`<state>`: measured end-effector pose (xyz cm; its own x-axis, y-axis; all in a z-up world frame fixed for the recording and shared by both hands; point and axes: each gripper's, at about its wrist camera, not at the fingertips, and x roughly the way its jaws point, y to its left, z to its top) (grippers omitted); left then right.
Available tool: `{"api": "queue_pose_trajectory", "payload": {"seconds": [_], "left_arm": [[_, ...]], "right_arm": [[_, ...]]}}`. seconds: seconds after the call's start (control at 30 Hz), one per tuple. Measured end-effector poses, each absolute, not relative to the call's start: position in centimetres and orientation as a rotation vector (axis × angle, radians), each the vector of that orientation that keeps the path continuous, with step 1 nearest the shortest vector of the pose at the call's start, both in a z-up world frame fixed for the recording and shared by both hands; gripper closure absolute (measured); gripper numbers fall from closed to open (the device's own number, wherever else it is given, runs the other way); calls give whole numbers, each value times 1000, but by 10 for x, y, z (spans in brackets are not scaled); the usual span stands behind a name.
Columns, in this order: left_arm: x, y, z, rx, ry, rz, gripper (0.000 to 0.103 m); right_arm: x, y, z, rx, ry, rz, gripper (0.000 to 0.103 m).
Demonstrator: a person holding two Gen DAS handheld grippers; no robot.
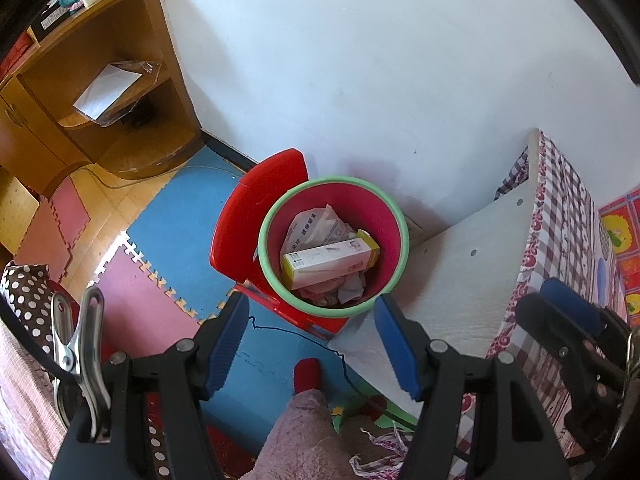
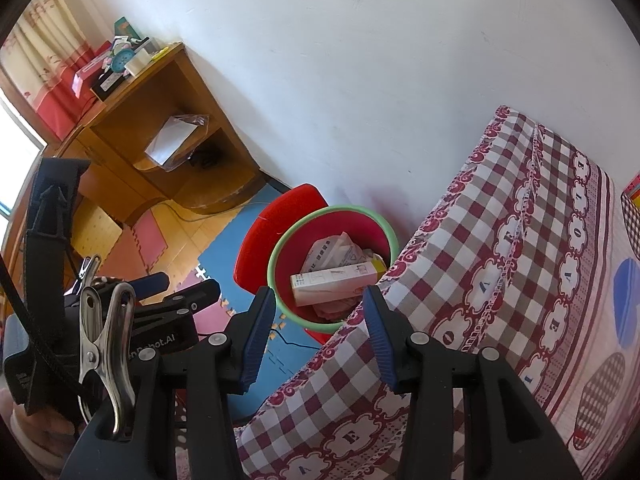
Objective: Collect trash
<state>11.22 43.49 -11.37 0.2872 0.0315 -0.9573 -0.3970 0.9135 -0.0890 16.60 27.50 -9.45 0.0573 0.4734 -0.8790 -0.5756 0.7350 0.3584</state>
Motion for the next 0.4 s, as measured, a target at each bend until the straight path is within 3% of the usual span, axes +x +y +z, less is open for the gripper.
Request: {"api": "queue_pose_trajectory", "payload": {"seconds": [0.4], "left_arm": [[116, 433, -114, -328, 1268, 258, 34]], "right_arm": [[167, 272, -95, -95, 1289, 796, 56]]}}
